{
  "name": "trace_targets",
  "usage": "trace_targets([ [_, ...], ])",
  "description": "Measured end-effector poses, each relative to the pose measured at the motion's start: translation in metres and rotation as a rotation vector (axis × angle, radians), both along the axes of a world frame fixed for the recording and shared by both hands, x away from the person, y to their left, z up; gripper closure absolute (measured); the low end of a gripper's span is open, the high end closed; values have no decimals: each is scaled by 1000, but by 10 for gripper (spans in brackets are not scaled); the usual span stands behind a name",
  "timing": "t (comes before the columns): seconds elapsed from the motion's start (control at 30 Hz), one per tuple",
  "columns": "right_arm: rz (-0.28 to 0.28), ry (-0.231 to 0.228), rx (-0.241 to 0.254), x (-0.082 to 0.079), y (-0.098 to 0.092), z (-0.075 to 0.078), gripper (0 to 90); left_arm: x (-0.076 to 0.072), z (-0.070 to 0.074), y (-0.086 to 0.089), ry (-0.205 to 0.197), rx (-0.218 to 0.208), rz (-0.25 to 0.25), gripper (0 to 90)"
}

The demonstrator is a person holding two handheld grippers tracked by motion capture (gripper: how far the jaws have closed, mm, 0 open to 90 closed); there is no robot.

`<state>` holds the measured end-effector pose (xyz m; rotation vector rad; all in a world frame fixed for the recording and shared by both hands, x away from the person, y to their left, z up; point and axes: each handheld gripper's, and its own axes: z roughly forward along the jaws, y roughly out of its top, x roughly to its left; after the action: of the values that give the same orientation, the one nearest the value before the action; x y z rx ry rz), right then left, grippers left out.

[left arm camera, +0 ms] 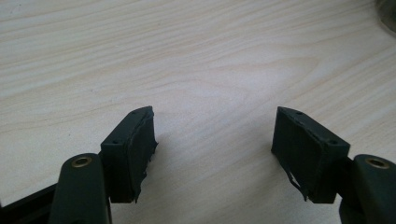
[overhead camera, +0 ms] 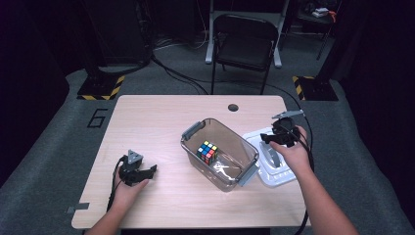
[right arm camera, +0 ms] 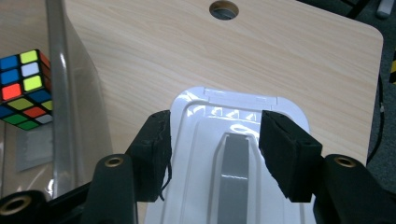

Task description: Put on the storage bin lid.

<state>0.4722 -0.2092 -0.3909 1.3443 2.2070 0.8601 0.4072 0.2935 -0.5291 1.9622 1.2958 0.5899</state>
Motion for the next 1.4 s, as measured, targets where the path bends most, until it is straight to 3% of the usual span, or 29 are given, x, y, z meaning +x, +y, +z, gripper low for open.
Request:
trace_targets([
  [0.77, -69, 55, -28, 3, -15, -38, 438, 0, 0, 0, 0, 0, 0, 299],
  [1.4, -96, 107, -37, 4, -21, -59, 413, 0, 0, 0, 0, 0, 0, 299],
])
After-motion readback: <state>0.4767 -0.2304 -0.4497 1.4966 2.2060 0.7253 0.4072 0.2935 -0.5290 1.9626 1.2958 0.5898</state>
